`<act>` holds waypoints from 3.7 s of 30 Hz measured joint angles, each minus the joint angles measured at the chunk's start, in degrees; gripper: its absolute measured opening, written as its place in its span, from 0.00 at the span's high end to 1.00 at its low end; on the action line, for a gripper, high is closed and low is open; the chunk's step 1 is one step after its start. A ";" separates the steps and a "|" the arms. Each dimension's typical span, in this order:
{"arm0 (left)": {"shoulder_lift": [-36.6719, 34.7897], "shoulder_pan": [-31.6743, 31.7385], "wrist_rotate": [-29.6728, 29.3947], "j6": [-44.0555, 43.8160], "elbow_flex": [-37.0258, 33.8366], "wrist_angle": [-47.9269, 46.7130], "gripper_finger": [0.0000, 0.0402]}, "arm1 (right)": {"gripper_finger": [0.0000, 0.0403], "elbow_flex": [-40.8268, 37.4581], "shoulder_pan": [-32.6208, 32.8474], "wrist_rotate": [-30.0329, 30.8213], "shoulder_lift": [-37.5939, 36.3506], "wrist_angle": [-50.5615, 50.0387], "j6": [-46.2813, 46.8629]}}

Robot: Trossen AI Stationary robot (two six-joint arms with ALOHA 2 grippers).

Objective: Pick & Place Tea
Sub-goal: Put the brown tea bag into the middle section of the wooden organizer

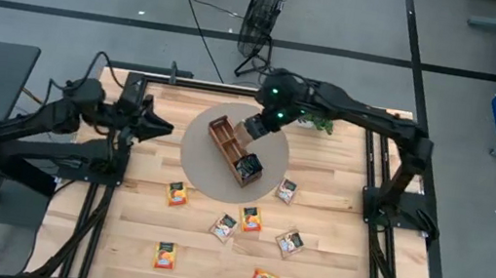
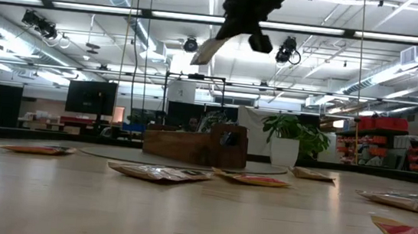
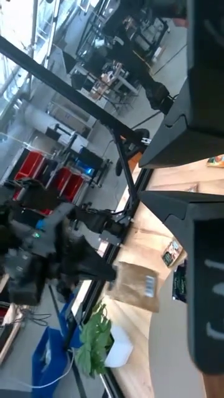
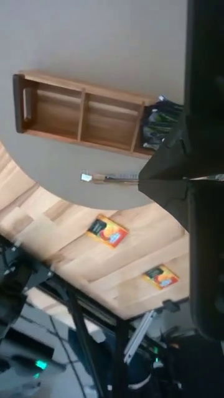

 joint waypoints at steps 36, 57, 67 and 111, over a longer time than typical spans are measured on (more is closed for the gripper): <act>-1.52 1.60 -3.13 -0.05 0.00 -4.26 0.82 | 1.00 1.02 -1.35 4.31 16.30 1.00 -9.53; -1.52 1.60 -3.13 -0.07 0.00 -4.47 0.82 | 1.00 -2.94 -0.94 9.12 16.23 2.00 -9.74; -1.52 1.60 -3.13 -0.02 0.00 -5.38 0.82 | 0.98 -2.94 -1.08 9.12 16.23 2.35 -9.74; -1.50 1.60 -3.13 -0.04 0.00 -5.60 0.82 | 0.53 -3.00 0.13 0.41 6.44 -4.69 -27.18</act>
